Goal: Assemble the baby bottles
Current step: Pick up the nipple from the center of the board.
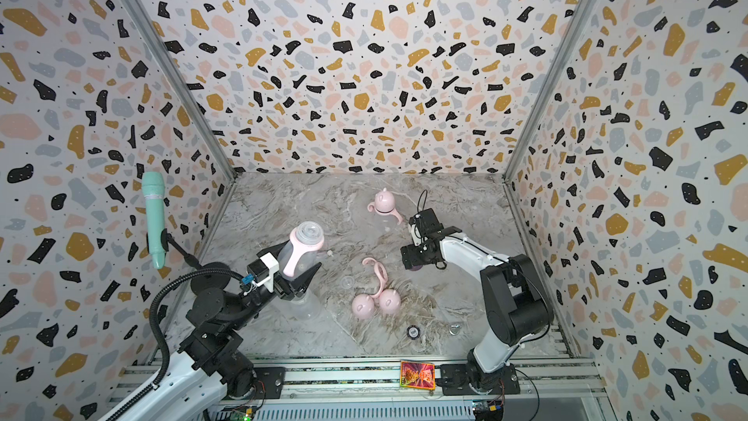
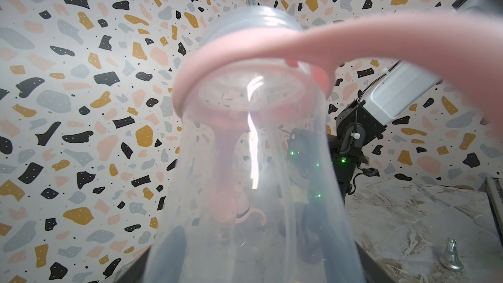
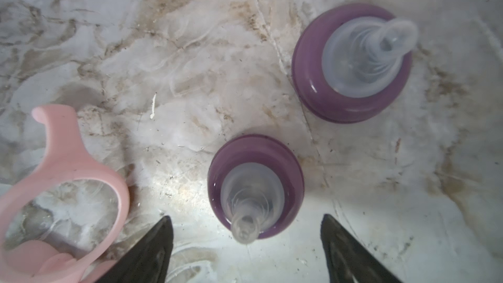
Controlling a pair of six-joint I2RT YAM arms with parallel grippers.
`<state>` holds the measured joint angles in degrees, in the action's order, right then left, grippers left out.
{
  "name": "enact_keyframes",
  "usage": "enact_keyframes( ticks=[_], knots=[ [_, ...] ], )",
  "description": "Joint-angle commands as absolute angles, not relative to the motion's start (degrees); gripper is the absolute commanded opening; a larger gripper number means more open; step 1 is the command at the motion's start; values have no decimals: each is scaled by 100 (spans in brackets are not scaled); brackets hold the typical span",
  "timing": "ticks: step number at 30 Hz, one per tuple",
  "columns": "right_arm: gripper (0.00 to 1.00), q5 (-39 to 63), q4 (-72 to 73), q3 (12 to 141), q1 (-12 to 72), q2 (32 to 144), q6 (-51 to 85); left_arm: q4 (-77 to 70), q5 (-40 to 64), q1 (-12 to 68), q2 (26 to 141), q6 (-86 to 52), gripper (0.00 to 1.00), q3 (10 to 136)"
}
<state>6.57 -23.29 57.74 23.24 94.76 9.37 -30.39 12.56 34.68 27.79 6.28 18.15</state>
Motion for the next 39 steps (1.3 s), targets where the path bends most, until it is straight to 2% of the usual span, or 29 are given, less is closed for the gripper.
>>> enact_keyframes(
  ticks=[1,6,11,20,27,39],
  knots=[
    [85,692,-2335,5864,2297,9651,941,-3511,1049,3463,2698,454,0,1809],
    [85,434,-2543,6049,2320,9931,890,-3640,881,3463,2623,333,0,1743],
    [85,330,-2577,6168,2360,10117,866,-3640,281,3463,2490,211,0,1694],
    [82,-285,-3046,6649,2693,10611,765,-3502,74,3464,2446,393,0,1711],
    [79,-361,-3345,6668,2723,10678,708,-3524,-374,3463,2561,281,0,1741],
    [75,-339,-3533,6707,2646,10748,532,-3693,-536,3463,2577,-36,0,1694]
  ],
)
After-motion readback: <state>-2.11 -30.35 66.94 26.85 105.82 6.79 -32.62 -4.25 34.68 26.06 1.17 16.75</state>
